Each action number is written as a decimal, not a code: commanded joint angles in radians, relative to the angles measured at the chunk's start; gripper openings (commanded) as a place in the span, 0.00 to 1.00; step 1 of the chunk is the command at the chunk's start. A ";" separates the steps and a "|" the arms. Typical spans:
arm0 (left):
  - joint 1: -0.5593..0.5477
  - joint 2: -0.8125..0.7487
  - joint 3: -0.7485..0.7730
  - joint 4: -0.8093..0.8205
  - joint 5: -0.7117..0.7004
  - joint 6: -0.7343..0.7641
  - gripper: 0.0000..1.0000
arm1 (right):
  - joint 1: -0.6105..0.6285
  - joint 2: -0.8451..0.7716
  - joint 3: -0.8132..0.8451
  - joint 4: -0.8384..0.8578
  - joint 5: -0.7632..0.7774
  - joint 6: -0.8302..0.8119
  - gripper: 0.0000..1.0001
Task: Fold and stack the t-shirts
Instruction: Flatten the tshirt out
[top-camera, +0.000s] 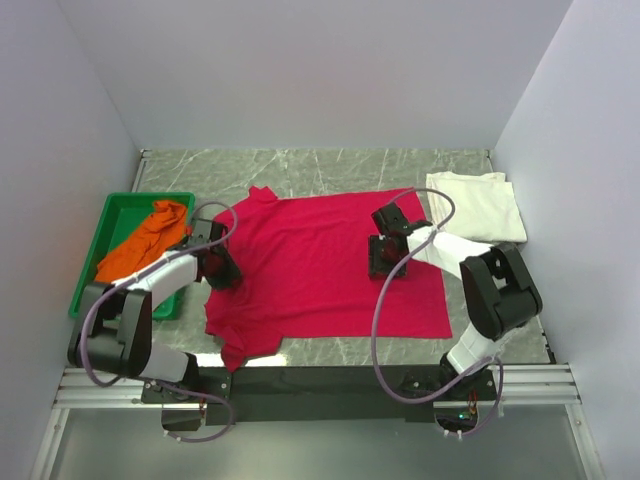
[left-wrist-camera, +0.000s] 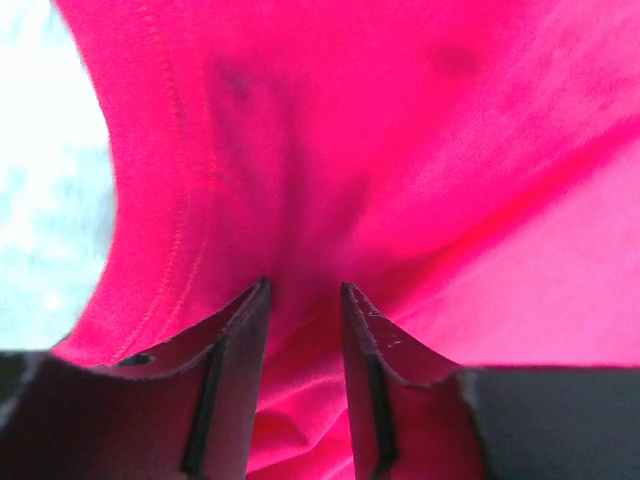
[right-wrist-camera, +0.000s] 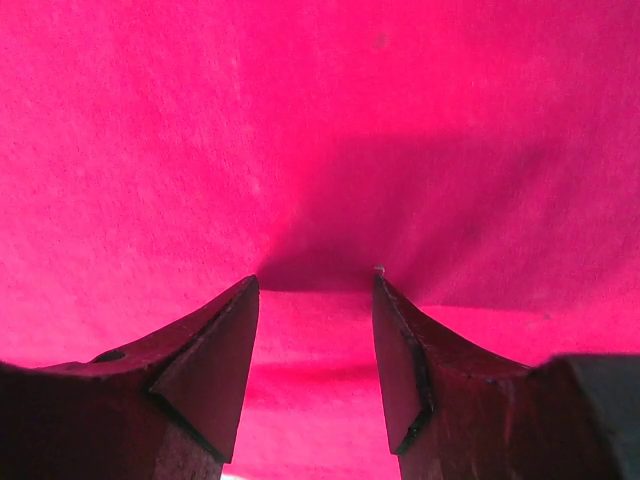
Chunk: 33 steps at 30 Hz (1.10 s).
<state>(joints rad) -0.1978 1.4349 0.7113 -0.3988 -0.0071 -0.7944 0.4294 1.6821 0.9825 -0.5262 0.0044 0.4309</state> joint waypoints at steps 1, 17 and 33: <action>-0.020 -0.049 -0.093 -0.120 0.022 -0.070 0.38 | -0.004 -0.067 -0.088 -0.047 -0.029 0.028 0.56; -0.051 -0.346 0.115 -0.220 -0.163 -0.033 0.60 | -0.004 -0.360 -0.193 0.020 -0.026 0.011 0.56; -0.042 0.407 0.744 -0.052 -0.353 0.418 0.55 | -0.003 -0.415 -0.206 0.107 -0.135 -0.009 0.56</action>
<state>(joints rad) -0.2409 1.7992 1.3880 -0.4805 -0.3134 -0.4858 0.4294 1.2984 0.7792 -0.4637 -0.0948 0.4370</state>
